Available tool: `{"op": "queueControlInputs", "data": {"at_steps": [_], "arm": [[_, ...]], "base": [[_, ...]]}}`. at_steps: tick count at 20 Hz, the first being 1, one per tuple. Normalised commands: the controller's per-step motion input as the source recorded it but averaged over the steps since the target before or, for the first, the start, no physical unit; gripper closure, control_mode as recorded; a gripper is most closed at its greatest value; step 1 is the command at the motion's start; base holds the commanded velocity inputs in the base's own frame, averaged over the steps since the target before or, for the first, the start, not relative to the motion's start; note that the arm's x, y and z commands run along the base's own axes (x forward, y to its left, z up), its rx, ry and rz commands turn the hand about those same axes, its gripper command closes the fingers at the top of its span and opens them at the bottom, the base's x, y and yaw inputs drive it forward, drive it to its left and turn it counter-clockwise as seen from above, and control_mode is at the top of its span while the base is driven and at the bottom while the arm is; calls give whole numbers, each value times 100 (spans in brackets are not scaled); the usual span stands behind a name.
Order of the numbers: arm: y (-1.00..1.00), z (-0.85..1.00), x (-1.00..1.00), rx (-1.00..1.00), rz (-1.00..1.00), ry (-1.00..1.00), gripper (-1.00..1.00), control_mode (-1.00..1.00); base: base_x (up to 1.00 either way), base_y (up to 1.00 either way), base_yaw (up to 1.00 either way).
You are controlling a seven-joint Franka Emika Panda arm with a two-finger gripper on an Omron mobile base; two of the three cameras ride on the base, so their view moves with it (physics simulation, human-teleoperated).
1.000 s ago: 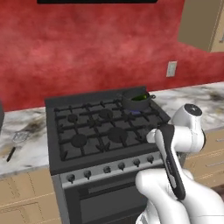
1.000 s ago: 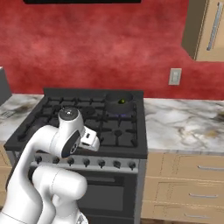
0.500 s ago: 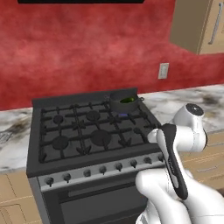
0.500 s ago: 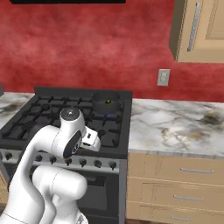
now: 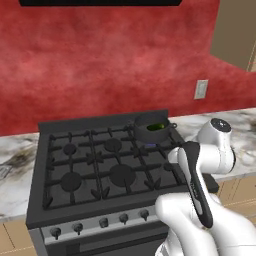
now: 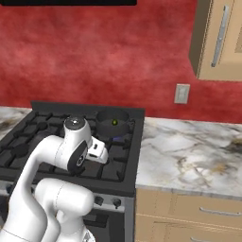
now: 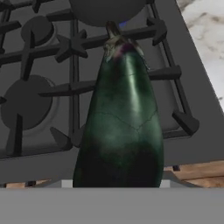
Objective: Put the cucumber and eggplant in the pot. Retrieve the spatula and lightly stir the vegetables in the pot.
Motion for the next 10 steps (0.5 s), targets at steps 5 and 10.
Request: {"op": "queueControlInputs", "data": {"at_steps": [5,10], "arm": [[0,0,0,0,0,0,100,100],[0,0,0,0,0,0,100,100]], "base": [[37,-40,0],[0,0,0]]}}
